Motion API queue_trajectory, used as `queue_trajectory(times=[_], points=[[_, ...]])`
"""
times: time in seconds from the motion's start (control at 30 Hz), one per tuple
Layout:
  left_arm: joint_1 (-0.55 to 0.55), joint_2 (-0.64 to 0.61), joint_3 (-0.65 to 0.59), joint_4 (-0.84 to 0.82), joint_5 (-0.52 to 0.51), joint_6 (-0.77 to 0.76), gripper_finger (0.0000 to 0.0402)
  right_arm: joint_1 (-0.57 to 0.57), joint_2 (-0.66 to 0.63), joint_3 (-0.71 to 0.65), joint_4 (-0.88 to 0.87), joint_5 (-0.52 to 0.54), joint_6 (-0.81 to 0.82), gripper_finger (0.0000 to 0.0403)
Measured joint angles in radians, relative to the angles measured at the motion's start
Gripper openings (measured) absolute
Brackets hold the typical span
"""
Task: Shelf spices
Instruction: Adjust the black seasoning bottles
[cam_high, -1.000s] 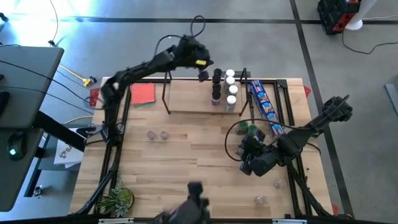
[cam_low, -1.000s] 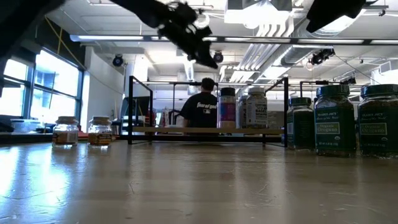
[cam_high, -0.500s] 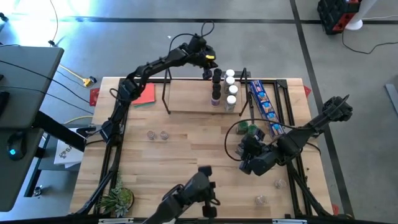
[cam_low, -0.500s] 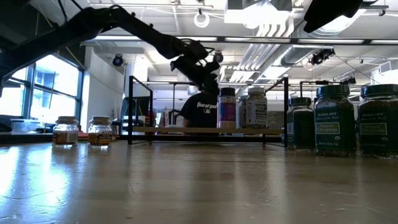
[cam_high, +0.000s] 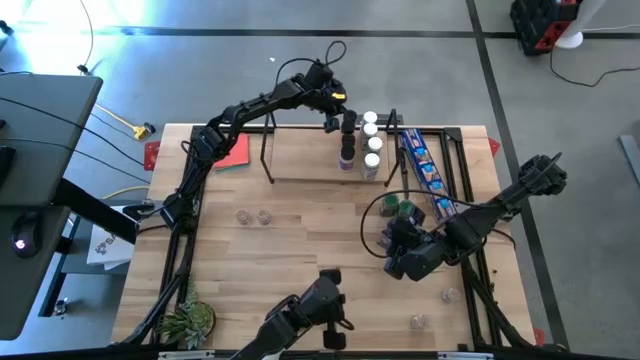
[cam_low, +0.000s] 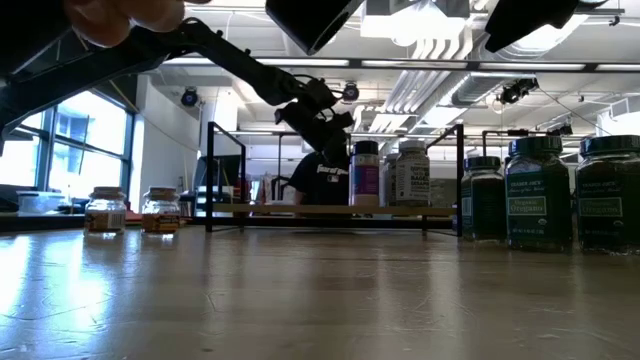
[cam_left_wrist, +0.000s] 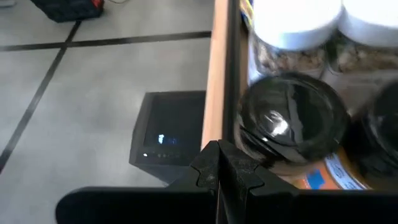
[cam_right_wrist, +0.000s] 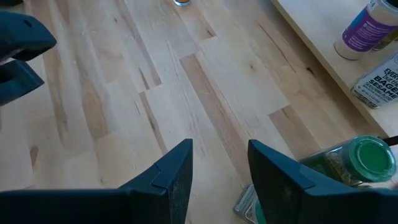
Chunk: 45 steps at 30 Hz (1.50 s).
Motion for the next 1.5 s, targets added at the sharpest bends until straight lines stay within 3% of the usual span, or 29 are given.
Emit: queue_trajectory(times=[0.7, 0.83, 1.0, 1.33, 1.5], points=[[0.001, -0.003, -0.001, -0.176, -0.047, 0.083, 0.0000, 0.000, 0.000, 0.000, 0.007, -0.007, 0.000, 0.0149], [-0.002, -0.002, -0.041, -0.137, -0.066, 0.096, 0.0000, -0.007, 0.000, 0.000, 0.007, -0.007, -0.016, 0.0149], [0.001, -0.002, -0.093, 0.060, -0.216, 0.097, 0.0000, -0.026, 0.000, 0.000, 0.007, -0.007, -0.034, 0.0149], [0.032, -0.002, -0.095, 0.208, -0.020, 0.346, 0.0000, -0.038, 0.000, 0.000, 0.007, -0.023, -0.034, 0.0149], [0.038, -0.002, -0.095, 0.210, 0.103, 0.385, 0.0000, -0.039, 0.000, 0.000, 0.007, -0.027, -0.029, 0.0149]])
